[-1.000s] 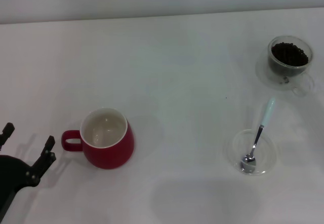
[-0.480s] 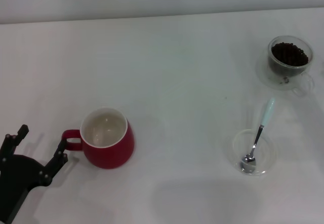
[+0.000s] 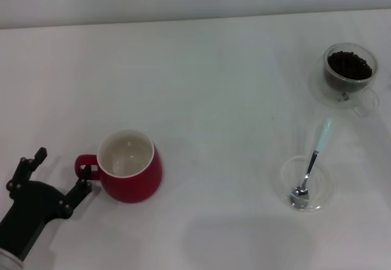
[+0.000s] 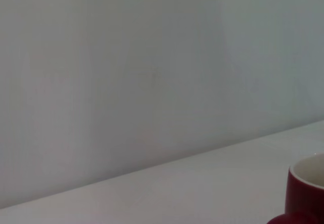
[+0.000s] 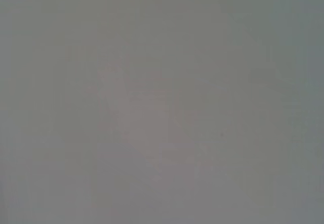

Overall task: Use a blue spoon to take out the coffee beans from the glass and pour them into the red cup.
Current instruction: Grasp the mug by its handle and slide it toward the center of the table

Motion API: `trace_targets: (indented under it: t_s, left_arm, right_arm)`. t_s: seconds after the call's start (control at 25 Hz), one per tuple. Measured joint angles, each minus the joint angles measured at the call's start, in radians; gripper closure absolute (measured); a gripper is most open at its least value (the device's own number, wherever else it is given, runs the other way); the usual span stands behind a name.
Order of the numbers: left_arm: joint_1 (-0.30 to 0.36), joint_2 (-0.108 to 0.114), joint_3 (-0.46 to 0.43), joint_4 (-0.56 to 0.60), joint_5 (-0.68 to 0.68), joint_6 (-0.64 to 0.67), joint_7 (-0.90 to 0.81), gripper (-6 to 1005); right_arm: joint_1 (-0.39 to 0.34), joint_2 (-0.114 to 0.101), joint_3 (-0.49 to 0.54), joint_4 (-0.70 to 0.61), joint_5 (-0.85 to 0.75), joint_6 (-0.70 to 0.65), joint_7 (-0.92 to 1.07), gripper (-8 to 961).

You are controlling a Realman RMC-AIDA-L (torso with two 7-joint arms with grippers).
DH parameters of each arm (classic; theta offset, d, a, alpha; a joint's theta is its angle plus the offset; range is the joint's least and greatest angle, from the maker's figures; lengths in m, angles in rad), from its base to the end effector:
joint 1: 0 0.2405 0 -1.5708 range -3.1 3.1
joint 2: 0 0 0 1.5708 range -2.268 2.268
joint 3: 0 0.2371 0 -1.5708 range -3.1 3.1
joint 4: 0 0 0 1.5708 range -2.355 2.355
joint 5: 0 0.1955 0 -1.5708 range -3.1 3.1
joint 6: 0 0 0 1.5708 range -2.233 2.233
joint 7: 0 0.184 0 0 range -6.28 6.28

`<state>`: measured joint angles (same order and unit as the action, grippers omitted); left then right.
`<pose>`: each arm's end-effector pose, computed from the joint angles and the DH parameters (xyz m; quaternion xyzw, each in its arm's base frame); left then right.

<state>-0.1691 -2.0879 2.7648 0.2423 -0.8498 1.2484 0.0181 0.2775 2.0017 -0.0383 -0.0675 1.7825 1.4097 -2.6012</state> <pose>-0.3046 0.2401 -0.0825 -0.8172 -0.1831 -0.2338 0.4940 0.3706 0.2922 0.0909 -0.6084 0.2799 0.3547 0.6525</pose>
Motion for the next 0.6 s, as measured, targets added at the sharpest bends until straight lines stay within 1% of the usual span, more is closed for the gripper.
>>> trace_targets:
  t_s: [0.28,0.44,0.6]
  left_arm:
    - [-0.035,0.0,0.017,0.001,0.0,-0.024,0.001,112]
    - [-0.039,-0.001,0.024,0.002,0.0,-0.033,0.012,118]
    - [-0.033,-0.003,0.024,0.028,-0.006,-0.045,0.04,125]
  right_arm:
    - [-0.001,0.0,0.0,0.0,0.0,0.0,0.001,77]
    - [-0.006,0.0,0.001,0.0,0.0,-0.002,0.002,77]
    - [-0.009,0.0,0.001,0.0,0.0,-0.002,0.002,77]
